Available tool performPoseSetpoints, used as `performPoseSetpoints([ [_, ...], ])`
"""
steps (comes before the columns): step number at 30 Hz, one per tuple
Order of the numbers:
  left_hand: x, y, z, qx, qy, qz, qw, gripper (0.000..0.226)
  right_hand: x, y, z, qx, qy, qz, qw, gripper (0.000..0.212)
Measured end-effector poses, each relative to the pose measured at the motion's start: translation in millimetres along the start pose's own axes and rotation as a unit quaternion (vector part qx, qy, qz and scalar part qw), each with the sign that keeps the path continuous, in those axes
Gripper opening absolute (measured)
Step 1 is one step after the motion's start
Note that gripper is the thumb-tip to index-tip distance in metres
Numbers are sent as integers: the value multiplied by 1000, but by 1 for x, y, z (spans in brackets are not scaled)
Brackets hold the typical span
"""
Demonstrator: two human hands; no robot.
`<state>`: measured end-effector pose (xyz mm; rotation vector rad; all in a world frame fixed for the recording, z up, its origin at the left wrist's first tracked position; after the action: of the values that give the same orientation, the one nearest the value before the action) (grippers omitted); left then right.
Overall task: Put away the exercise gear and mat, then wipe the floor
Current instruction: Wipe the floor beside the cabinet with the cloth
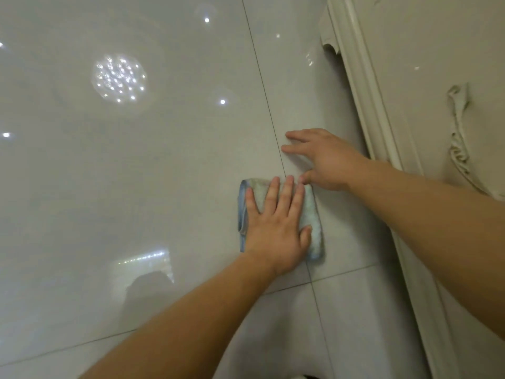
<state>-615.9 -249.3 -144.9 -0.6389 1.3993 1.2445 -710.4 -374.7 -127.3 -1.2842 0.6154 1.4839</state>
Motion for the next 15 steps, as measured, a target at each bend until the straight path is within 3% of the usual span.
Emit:
performPoseSetpoints([
  [5, -1, -1, -5, 8, -41, -8, 999, 81, 5, -2, 1, -10, -16, 13, 1000, 80],
  [15, 2, 0, -2, 9, 22, -25, 999, 82, 8, 9, -1, -39, 11, 16, 999, 82],
])
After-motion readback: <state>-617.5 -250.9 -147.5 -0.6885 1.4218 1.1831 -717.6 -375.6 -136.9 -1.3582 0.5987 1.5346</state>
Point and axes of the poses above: each hand's wrist, its own z-axis away from the middle knuckle, its own x-axis out of the palm, y = z × x, the point moved 7 cm from there along -z, towards the middle knuckle, and after that the axes turned 9 degrees about y, right-handed, at the moved point
